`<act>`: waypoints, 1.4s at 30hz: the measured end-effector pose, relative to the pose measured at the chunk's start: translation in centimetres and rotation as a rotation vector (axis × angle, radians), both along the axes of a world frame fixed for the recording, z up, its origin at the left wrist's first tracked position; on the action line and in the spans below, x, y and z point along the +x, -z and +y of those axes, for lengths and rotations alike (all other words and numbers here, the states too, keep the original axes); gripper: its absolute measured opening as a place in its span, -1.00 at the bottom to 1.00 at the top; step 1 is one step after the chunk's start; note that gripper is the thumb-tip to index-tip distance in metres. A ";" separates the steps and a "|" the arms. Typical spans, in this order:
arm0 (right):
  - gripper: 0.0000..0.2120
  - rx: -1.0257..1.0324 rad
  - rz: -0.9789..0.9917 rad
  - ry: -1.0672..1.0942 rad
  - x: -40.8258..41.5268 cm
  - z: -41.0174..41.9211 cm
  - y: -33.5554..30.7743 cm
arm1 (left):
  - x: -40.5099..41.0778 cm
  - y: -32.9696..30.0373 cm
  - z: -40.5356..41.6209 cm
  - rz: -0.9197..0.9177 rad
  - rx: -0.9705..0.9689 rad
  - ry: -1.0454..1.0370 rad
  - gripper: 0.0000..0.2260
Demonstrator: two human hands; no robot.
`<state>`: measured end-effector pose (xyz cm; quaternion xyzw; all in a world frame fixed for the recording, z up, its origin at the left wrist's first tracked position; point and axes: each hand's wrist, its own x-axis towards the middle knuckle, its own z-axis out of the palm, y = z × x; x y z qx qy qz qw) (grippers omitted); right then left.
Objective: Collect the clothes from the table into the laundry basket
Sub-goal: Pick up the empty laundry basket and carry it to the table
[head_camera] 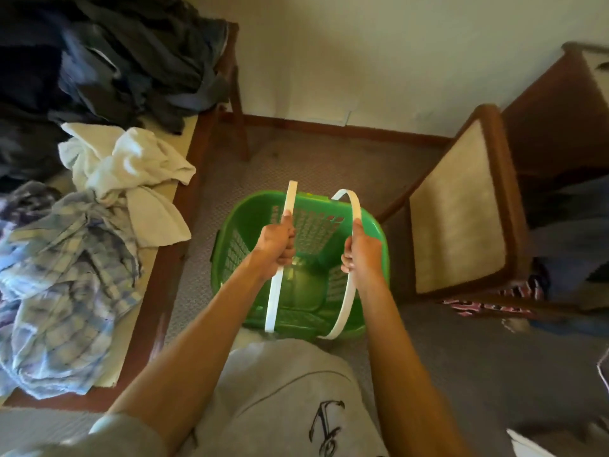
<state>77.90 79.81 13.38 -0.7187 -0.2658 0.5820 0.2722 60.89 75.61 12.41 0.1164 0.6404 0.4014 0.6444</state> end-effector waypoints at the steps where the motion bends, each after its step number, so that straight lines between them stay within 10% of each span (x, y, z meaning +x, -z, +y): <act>1: -0.50 0.006 0.013 -0.004 -0.3 2.0 0.0 | -0.3 -0.1 1.7 0.004 0.010 -0.002 -0.58; 28: -0.54 -0.201 -0.015 -0.238 -11.8 51.4 10.8 | -12.8 11.3 49.1 0.123 -0.135 -0.005 -0.74; 42: -0.76 0.355 -0.779 -0.471 -9.5 61.1 16.6 | -18.5 17.0 55.1 0.675 -0.204 -0.093 -0.80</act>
